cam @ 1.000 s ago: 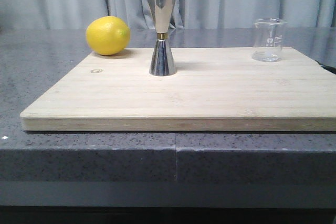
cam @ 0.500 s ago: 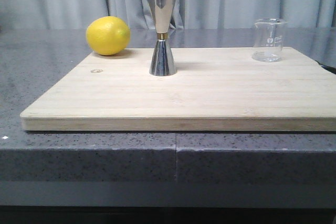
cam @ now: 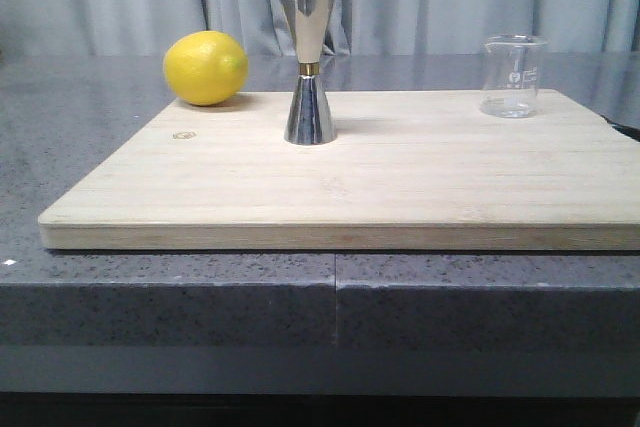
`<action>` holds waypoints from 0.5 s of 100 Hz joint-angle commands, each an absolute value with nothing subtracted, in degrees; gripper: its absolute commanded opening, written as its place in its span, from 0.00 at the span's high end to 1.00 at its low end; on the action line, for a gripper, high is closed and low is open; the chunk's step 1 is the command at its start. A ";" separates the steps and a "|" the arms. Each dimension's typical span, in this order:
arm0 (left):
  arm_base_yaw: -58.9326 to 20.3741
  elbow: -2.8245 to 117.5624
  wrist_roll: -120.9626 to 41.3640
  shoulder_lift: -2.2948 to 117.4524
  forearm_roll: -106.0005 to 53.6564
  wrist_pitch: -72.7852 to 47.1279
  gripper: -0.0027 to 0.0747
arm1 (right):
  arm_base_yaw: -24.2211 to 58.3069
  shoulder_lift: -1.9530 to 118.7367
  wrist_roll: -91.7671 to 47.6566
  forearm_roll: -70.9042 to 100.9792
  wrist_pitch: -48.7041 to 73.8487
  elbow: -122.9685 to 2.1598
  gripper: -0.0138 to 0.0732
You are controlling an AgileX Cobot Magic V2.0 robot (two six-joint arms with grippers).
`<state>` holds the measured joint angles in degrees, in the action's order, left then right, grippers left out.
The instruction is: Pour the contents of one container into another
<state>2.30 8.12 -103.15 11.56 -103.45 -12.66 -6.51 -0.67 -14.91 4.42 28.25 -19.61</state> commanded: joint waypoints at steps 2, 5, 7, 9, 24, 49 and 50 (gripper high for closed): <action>1.82 9.55 -102.68 12.10 -106.13 -14.32 0.99 | -6.37 -1.29 -15.11 4.81 23.71 -21.01 0.92; 1.82 9.55 -102.68 12.10 -106.13 -14.32 0.99 | -6.37 -1.29 -15.11 4.81 23.71 -21.01 0.92; 1.82 9.55 -102.68 12.10 -106.13 -14.32 0.99 | -6.37 -1.29 -15.11 4.81 23.71 -21.01 0.92; 1.82 9.55 -102.68 12.10 -106.13 -14.32 0.99 | -6.37 -1.29 -15.11 4.81 23.71 -21.01 0.92; 1.82 9.55 -102.68 12.10 -106.13 -14.32 0.99 | -6.37 -1.29 -15.11 4.81 23.71 -21.01 0.92; 1.82 9.55 -102.39 12.05 -105.72 -13.88 0.99 | -6.37 -1.29 -15.11 4.81 23.71 -21.01 0.92; 1.82 9.55 -102.16 12.05 -105.19 -14.01 0.99 | -6.37 -1.29 -15.11 4.81 23.71 -21.01 0.92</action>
<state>2.30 8.12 -103.15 11.56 -103.45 -12.43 -6.51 -0.67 -14.91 4.55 28.25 -19.61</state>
